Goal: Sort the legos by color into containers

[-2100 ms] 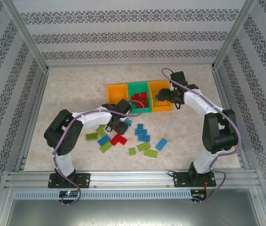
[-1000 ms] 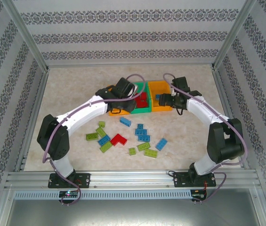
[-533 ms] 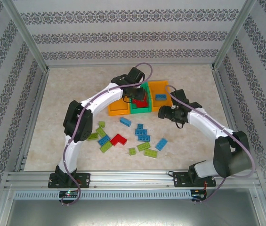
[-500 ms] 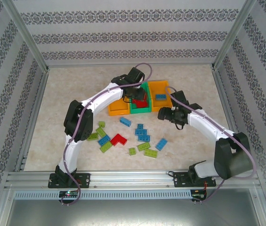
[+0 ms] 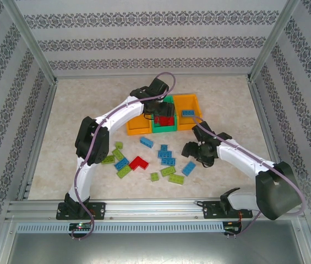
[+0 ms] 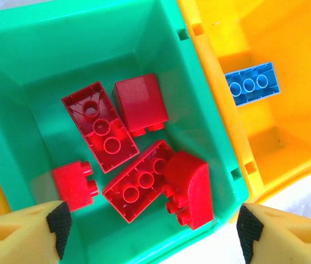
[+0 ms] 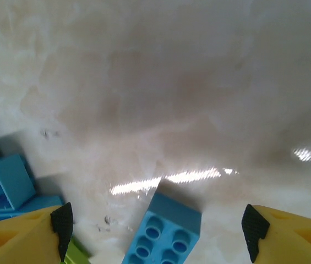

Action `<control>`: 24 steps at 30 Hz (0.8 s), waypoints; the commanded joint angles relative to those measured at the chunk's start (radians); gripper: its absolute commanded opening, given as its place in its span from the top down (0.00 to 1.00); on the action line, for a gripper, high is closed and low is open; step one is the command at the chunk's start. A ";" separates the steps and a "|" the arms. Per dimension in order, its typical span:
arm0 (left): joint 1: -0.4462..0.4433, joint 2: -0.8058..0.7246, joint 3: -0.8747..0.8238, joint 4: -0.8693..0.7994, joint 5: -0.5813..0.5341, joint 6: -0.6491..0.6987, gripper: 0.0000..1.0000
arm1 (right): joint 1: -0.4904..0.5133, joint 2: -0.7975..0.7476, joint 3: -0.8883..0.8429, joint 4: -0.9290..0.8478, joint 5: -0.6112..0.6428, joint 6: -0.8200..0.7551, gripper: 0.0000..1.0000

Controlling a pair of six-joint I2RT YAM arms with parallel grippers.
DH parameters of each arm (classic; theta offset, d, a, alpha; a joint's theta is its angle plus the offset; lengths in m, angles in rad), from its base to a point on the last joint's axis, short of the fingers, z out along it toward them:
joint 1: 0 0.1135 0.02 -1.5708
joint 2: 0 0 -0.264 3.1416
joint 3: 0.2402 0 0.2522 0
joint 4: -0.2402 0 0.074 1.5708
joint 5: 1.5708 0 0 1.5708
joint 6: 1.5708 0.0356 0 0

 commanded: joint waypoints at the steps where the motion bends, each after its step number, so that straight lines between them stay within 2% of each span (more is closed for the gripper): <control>1: 0.008 -0.069 -0.032 0.016 -0.006 -0.037 0.12 | 0.037 0.013 0.006 -0.060 -0.040 0.080 0.17; 6: 0.008 -0.179 -0.185 0.129 -0.043 -0.043 0.01 | 0.074 -0.005 -0.035 -0.048 -0.061 0.148 0.20; 15: 0.008 -0.328 -0.371 0.203 -0.112 -0.019 0.00 | 0.100 0.062 -0.055 -0.006 -0.079 0.177 0.27; 21: 0.008 -0.395 -0.450 0.212 -0.146 -0.014 0.00 | 0.100 0.141 -0.030 0.017 -0.080 0.151 0.42; 24: 0.008 -0.421 -0.479 0.200 -0.180 -0.012 0.00 | 0.086 0.170 -0.020 0.011 -0.068 0.114 0.54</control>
